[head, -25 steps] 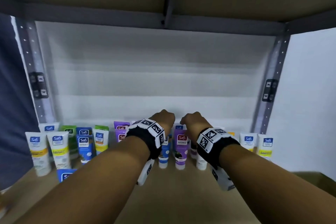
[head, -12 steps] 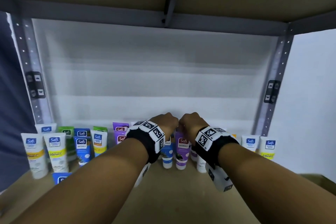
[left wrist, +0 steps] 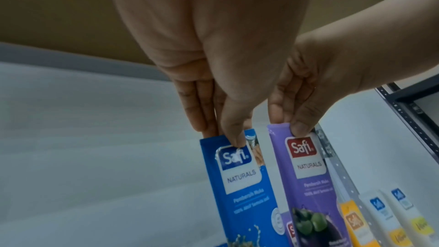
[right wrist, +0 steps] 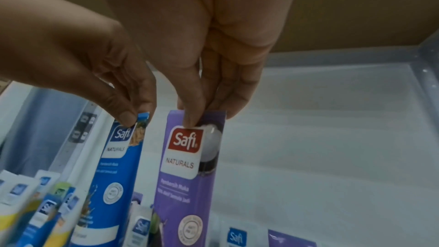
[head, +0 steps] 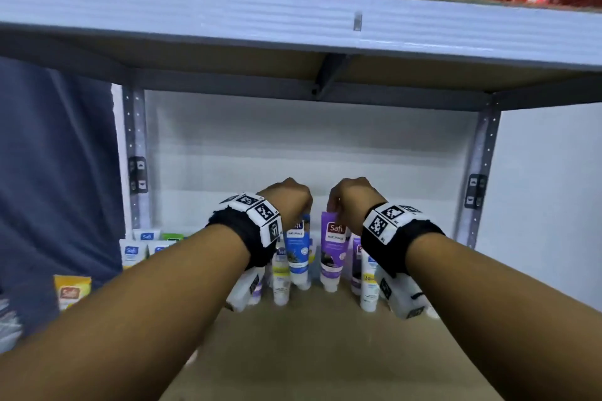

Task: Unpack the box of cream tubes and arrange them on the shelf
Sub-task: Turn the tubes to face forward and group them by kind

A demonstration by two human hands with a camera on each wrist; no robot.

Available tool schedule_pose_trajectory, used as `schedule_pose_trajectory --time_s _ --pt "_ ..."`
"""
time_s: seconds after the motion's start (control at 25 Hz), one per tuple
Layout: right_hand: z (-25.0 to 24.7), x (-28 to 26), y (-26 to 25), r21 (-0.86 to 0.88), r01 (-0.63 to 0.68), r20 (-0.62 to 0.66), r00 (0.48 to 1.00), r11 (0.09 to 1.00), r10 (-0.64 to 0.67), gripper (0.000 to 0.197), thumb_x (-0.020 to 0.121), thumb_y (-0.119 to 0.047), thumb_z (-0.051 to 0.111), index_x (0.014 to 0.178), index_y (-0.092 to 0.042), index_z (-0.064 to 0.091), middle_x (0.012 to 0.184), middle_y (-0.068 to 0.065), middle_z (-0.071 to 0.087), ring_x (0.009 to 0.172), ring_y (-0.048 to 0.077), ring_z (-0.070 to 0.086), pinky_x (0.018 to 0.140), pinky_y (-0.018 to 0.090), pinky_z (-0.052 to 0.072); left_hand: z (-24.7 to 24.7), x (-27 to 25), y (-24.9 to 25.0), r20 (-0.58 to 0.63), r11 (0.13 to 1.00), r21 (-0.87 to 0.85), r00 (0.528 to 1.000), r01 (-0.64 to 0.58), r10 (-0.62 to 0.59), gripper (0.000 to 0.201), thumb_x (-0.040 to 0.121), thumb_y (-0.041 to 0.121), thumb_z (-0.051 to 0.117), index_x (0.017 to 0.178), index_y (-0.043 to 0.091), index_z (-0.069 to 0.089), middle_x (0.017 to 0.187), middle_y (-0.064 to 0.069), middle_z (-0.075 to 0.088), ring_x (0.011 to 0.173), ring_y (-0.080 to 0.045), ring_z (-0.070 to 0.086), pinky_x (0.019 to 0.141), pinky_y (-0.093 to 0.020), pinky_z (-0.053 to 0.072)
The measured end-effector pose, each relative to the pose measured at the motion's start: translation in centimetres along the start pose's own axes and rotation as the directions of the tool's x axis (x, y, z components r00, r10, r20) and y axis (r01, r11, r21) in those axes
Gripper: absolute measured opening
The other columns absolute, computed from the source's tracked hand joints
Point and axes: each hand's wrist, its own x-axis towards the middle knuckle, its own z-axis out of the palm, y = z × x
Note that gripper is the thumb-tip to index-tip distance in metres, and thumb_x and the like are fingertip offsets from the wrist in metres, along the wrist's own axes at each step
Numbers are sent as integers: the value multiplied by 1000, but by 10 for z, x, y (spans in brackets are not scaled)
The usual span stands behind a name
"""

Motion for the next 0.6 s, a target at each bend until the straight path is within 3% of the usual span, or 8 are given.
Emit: schedule_pose_trajectory --time_s 0.16,0.4,0.6 --pt "-23 -21 -38 27 34 -37 999 999 -33 19 75 -5 72 83 -22 72 101 9 69 89 28 68 85 36 56 -27 -52 -9 -30 997 -43 997 66 -67 19 85 9 60 100 16 70 103 -12 66 92 -32 64 81 -35 54" --pt "-18 -58 -93 113 87 -37 996 990 -83 23 71 -5 69 65 -26 63 94 9 68 80 26 68 80 31 57 -33 -136 -24 -58 989 -47 988 139 -142 20 86 8 61 102 17 70 103 -9 69 96 -27 65 84 -35 53" --pt "12 -86 -138 203 131 24 990 970 -139 21 73 -1 67 79 -19 74 91 8 72 81 25 69 81 33 58 -5 -201 -45 -4 963 -131 971 235 -237 15 86 11 62 96 19 71 98 -4 71 92 -24 66 82 -33 54"
